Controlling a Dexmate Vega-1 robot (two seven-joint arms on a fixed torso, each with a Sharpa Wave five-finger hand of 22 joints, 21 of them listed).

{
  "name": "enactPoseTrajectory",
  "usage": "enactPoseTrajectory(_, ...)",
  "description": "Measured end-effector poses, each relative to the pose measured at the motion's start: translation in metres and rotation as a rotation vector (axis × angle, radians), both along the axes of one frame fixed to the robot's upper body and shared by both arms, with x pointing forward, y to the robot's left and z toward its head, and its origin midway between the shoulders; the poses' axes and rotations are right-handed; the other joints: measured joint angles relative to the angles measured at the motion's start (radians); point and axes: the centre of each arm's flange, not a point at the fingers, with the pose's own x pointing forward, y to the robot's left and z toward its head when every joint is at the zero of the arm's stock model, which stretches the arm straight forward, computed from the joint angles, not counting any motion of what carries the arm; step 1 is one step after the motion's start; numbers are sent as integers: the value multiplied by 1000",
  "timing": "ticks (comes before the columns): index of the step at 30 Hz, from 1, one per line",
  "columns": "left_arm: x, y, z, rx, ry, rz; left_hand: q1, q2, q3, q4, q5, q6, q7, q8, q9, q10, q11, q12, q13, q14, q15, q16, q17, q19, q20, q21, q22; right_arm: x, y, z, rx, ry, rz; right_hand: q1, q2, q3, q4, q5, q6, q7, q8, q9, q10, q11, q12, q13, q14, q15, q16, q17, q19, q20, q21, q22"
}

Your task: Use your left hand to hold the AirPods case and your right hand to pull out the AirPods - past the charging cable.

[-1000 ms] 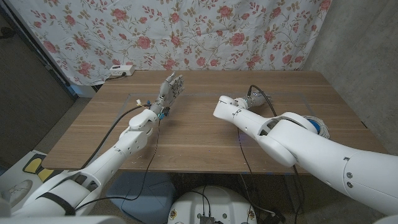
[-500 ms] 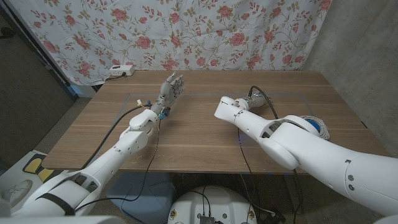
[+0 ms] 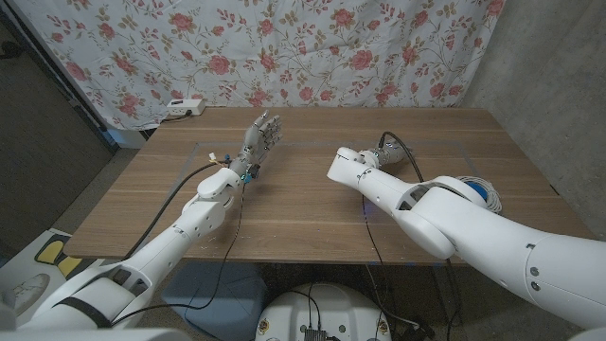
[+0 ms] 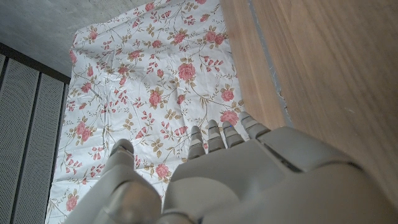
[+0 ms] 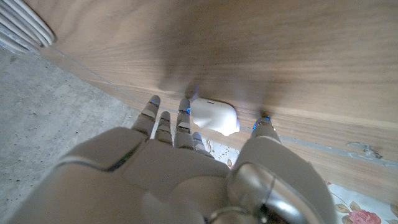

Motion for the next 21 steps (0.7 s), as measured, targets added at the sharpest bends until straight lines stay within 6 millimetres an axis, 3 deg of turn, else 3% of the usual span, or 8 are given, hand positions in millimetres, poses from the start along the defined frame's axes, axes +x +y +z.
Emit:
enactPoseTrajectory(14,-3,-2,-3,0,3,-1,0,0,0,0,0,0,0,0,0,4,-4,0,0,0,0,0,0,0,0,0,0,0,1,-3,-4,-14,-2,33,18,78,11,-1,7,-35,0,0,33,-56,-4,-6,3,-39,6,6,5,-5,0,0)
enactPoseTrajectory(21,-4,-3,-3,1,3,-4,0,0,0,0,0,0,0,0,0,4,-4,0,0,0,0,0,0,0,0,0,0,0,1,-6,-3,-14,-3,40,24,108,25,1,13,-41,0,0,24,-65,-7,-6,-6,-49,7,10,9,-9,0,0)
